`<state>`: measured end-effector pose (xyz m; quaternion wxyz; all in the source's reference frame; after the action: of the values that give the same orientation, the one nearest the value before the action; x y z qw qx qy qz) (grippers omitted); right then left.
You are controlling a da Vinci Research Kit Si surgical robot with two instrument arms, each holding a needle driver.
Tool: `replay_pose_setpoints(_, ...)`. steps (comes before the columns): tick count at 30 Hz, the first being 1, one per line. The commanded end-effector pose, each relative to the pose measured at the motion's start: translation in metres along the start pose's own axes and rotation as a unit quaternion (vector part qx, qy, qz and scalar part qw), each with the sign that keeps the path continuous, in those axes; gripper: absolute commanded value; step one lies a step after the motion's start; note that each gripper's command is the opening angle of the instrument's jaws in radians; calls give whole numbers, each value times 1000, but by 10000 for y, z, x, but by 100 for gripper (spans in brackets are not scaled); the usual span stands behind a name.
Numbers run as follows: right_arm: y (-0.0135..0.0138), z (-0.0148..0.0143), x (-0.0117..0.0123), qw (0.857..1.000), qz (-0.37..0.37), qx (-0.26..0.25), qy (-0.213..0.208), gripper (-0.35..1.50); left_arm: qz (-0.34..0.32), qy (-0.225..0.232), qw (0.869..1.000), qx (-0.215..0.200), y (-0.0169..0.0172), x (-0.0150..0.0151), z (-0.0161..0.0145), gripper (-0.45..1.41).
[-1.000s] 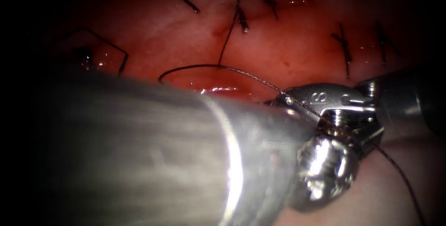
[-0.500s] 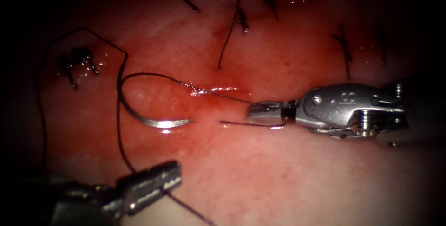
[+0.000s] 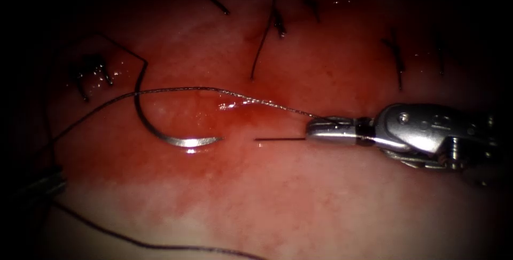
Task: Wound Closure
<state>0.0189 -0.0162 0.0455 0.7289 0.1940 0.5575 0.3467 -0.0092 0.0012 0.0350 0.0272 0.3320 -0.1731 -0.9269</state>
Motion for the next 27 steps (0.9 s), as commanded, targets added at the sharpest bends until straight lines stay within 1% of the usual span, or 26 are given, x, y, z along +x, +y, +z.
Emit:
replay_pose_setpoints(1,-9,5,-6,1000,2,10,-1,-35,-2,1,1000,-1,11,1,9,-45)
replay_pose_setpoints(4,-15,6,-4,1000,8,27,2,-35,-7,7,1000,0,11,-3,23,-45)
replay_pose_setpoints(5,-16,7,-3,999,14,30,3,-5,-7,7,1000,1,12,-3,28,-45)
replay_pose_setpoints(6,-18,7,-1,999,18,32,7,46,-8,8,1000,1,12,-2,30,-45)
replay_pose_setpoints(7,-18,8,0,999,19,32,10,83,-8,10,1000,1,13,-1,33,-45)
replay_pose_setpoints(8,-19,9,1,999,23,32,15,111,-8,12,1000,1,14,2,35,-45)
replay_pose_setpoints(9,-19,9,3,999,26,32,19,131,-9,14,1000,2,15,4,35,-45)
replay_pose_setpoints(10,-18,9,4,999,18,31,25,138,-9,15,1000,2,16,6,35,-45)
replay_pose_setpoints(12,-15,5,7,999,-10,32,33,145,-10,15,1000,2,19,9,32,-45)
replay_pose_setpoints(14,-12,0,10,999,-23,34,34,145,-11,15,1000,1,22,13,26,-45)
replay_pose_setpoints(18,-1,-21,23,997,-49,43,30,147,-15,17,1000,-2,29,20,16,-45)
replay_pose_setpoints(21,9,-39,34,997,-65,32,25,148,-7,18,1000,-4,31,26,10,-45)
replay_pose_setpoints(24,20,-57,46,996,-84,12,19,148,0,19,1000,-5,31,31,9,-45)
replay_pose_setpoints(26,28,-67,52,995,-95,7,24,138,8,19,1000,-6,30,34,9,-45)
replay_pose_setpoints(27,31,-69,53,995,-97,4,25,126,13,21,1000,-6,29,35,10,-45)
